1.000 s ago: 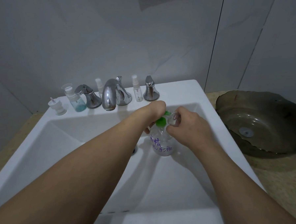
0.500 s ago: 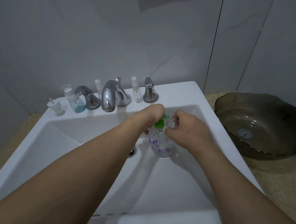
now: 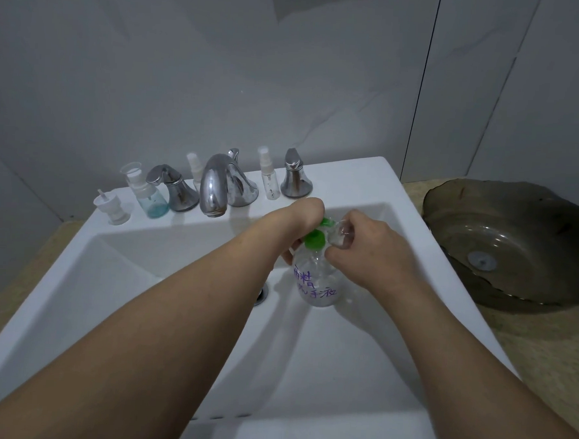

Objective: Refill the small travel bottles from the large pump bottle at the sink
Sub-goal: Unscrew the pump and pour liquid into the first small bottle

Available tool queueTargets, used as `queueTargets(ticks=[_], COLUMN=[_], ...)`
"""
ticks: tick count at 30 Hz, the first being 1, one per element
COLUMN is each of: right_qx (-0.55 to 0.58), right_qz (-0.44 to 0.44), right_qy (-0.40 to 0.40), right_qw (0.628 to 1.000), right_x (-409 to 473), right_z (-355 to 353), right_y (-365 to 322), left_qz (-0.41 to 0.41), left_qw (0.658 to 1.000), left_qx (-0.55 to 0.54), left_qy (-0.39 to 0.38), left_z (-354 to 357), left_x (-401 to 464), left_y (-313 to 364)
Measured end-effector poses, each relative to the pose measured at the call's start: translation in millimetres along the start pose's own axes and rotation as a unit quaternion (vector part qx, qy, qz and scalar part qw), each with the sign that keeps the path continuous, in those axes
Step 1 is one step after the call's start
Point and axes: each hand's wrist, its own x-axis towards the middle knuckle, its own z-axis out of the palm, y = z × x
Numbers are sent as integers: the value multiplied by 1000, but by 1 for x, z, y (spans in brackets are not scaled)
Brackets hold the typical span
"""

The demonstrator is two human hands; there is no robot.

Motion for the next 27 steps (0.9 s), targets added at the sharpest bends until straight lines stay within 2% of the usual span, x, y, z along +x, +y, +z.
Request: queueTargets(ticks=[10, 15, 22, 27], right_qx=[-19, -18, -1, 0], right_qz=[11, 9, -7, -6], right_qy=[-22, -22, 7, 7], right_qw=[1000, 1000, 1000, 1000], right_x=[0, 0, -1, -1], right_z=[0, -2, -2, -1], right_y=[1, -1, -2, -1], left_qz=[1, 7, -29, -4], left_qw=[1000, 1000, 1000, 1000], left_qx=[9, -26, 6, 20], left_qy=[28, 13, 3, 3], left_z=[10, 6, -4, -3], left_x=[5, 7, 6, -1], left_y=[1, -2, -2, 0])
